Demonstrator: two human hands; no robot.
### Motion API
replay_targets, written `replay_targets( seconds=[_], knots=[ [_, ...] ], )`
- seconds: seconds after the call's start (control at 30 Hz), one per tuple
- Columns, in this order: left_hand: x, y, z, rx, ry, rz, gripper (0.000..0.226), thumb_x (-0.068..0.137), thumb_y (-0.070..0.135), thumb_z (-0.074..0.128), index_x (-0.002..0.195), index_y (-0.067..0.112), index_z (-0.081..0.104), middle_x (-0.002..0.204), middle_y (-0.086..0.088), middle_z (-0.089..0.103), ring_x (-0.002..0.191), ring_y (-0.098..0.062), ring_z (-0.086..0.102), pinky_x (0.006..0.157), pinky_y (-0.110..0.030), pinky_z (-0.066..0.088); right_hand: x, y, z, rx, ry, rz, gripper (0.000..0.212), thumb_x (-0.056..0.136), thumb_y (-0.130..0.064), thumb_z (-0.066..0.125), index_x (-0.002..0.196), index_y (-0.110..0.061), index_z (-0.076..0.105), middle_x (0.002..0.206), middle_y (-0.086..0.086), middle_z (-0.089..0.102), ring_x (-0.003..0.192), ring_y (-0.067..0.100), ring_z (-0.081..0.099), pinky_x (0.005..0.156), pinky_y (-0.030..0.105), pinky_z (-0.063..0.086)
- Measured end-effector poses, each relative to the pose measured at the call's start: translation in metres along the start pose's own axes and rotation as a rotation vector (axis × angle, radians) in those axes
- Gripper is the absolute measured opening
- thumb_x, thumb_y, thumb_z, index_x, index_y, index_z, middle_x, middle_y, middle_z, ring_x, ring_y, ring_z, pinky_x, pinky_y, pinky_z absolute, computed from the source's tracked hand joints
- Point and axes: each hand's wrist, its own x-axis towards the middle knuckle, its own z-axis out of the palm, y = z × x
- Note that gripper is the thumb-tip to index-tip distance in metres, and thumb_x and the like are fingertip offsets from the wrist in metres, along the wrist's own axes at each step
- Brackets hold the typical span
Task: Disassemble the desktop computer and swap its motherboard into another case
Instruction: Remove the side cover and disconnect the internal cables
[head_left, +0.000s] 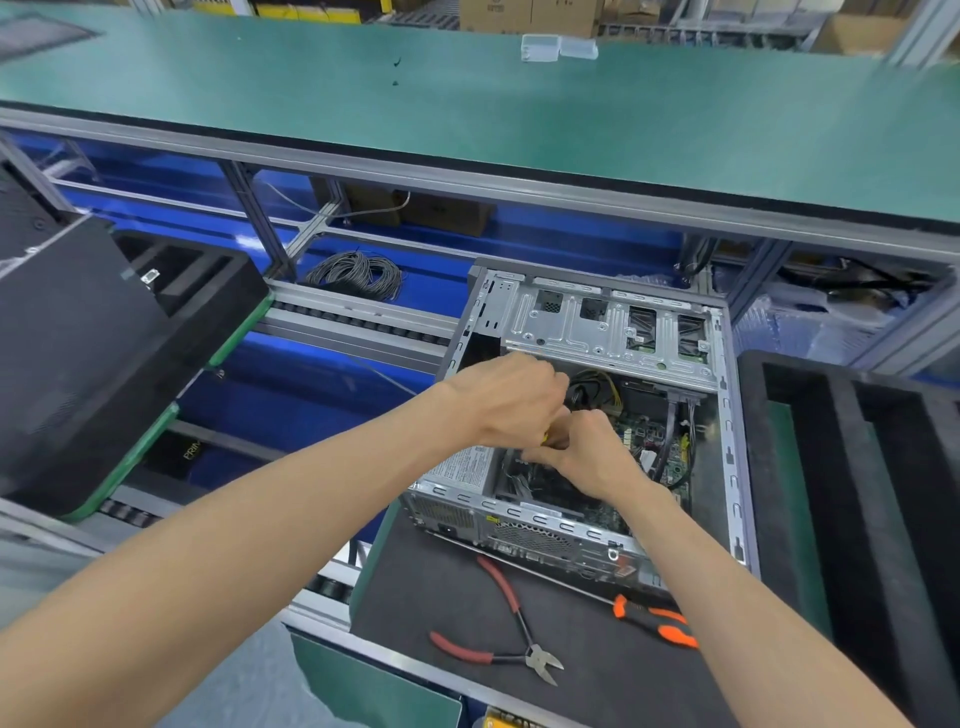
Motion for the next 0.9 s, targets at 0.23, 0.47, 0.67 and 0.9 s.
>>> replay_targets(
  seconds=[0.23, 0.47, 0.67, 0.9],
  knots=[
    [-0.01, 0.001, 0.007, -0.052, 0.139, 0.047, 0.029, 0.105, 0.03, 0.037, 0.097, 0.009, 0.055, 0.068, 0.0, 0.037, 0.053, -0.021, 0.039, 0.057, -0.04, 0.045, -0.011, -0.01, -0.004, 0.079, 0.166, -0.168, 0.02, 0.079, -0.051, 0.067, 0.071, -0.044, 0.05, 0.05, -0.01, 0.057, 0.052, 0.014, 0.054, 0.053, 0.01, 0.035],
    [-0.005, 0.005, 0.01, -0.169, 0.12, -0.296, 0.057, 0.105, 0.05, 0.029, 0.055, 0.023, 0.03, 0.054, 0.002, 0.034, 0.047, -0.016, 0.033, 0.054, -0.034, 0.034, -0.009, -0.011, -0.002, 0.205, 0.184, -0.093, 0.015, 0.079, -0.032, 0.085, 0.078, -0.038, 0.071, 0.066, -0.025, 0.067, 0.07, -0.006, 0.066, 0.067, 0.009, 0.046],
    [-0.007, -0.016, 0.006, 0.16, 0.149, 0.066, 0.047, 0.106, 0.044, 0.018, 0.089, 0.014, 0.05, 0.062, 0.0, 0.048, 0.047, -0.018, 0.04, 0.051, -0.032, 0.033, -0.008, -0.013, -0.001, 0.168, 0.16, -0.104, 0.014, 0.089, -0.028, 0.075, 0.085, -0.015, 0.074, 0.068, -0.002, 0.071, 0.06, 0.011, 0.061, 0.06, 0.024, 0.047],
    [0.0, 0.009, 0.01, -0.01, 0.008, -0.401, 0.022, 0.094, 0.018, 0.045, 0.09, 0.013, 0.066, 0.068, -0.004, 0.049, 0.065, -0.029, 0.049, 0.057, -0.035, 0.034, -0.006, -0.014, 0.004, 0.187, 0.092, -0.14, 0.008, 0.088, -0.027, 0.076, 0.087, -0.026, 0.068, 0.068, -0.01, 0.066, 0.058, 0.003, 0.054, 0.058, 0.016, 0.04]
  ],
)
